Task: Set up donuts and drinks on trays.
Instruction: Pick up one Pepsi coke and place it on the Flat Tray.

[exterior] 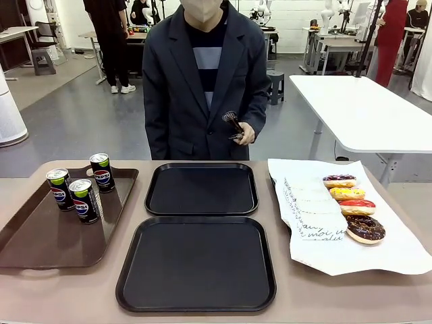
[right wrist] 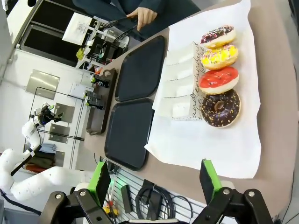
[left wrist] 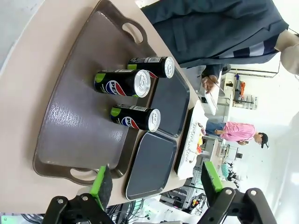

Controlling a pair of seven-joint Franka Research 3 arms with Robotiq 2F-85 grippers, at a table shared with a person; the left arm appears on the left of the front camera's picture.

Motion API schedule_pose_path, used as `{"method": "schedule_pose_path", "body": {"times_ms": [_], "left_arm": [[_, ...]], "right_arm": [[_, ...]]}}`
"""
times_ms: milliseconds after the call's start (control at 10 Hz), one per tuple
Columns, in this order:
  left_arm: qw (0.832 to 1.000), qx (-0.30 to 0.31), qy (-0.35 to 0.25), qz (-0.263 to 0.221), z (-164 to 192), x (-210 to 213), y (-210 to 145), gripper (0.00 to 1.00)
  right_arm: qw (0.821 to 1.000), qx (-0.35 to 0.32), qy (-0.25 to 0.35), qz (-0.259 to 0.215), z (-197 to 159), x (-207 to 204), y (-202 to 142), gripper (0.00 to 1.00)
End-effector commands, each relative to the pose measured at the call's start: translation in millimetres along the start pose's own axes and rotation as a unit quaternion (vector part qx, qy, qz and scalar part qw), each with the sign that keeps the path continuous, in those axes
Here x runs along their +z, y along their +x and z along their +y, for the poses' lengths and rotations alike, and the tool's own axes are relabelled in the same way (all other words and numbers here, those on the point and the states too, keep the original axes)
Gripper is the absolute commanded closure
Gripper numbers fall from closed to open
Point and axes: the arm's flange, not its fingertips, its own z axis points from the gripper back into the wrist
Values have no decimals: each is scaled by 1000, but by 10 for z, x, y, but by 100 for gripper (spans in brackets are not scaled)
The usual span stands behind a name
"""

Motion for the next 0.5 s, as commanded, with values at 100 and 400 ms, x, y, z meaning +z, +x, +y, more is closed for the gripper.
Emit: {"method": "schedule_pose_path", "body": {"times_ms": [100, 400], "left_arm": [[1000, 0, -6, 0, 4, 3, 1, 0], [1000, 0, -6, 0, 4, 3, 1, 0]], "right_arm": [[1000, 4, 9, 0, -38, -8, -5, 0], [1000, 4, 9, 0, -38, -8, -5, 0]]}}
